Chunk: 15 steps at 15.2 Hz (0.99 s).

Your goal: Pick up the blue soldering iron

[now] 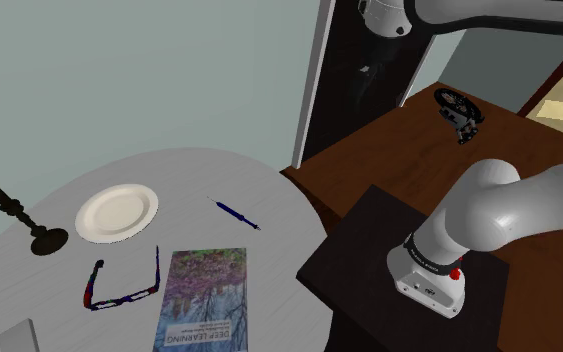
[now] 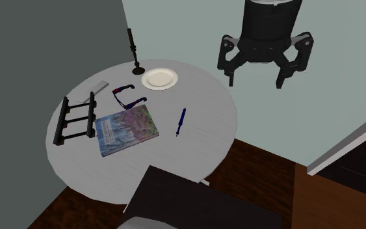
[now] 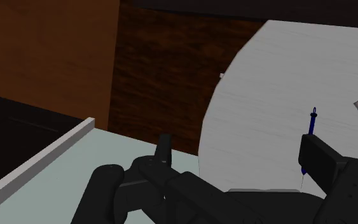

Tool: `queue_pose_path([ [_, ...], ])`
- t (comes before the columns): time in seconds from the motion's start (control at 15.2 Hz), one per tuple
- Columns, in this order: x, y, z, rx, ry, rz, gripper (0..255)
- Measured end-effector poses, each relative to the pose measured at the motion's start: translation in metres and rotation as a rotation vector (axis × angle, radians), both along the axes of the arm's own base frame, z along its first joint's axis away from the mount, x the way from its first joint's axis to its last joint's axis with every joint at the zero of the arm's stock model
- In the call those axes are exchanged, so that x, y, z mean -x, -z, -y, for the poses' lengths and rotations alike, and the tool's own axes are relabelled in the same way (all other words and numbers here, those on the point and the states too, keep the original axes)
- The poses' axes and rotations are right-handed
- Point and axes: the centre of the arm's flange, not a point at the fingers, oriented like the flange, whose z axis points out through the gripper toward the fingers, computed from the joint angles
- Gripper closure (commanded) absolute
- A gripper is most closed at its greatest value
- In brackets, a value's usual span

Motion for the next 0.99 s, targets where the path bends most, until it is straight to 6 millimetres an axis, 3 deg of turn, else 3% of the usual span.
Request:
queue_pose_path([
  [0.13,-0.003,0.006,-0.001,-0.003,0.000,-0.002,0],
  [0.33,-0.021,0.030,-0.014,-0.019,-0.003,-0.011,0],
  [0.99,-0.083,0.136,-0.054,-0.082,-0.011,-0.043,0],
])
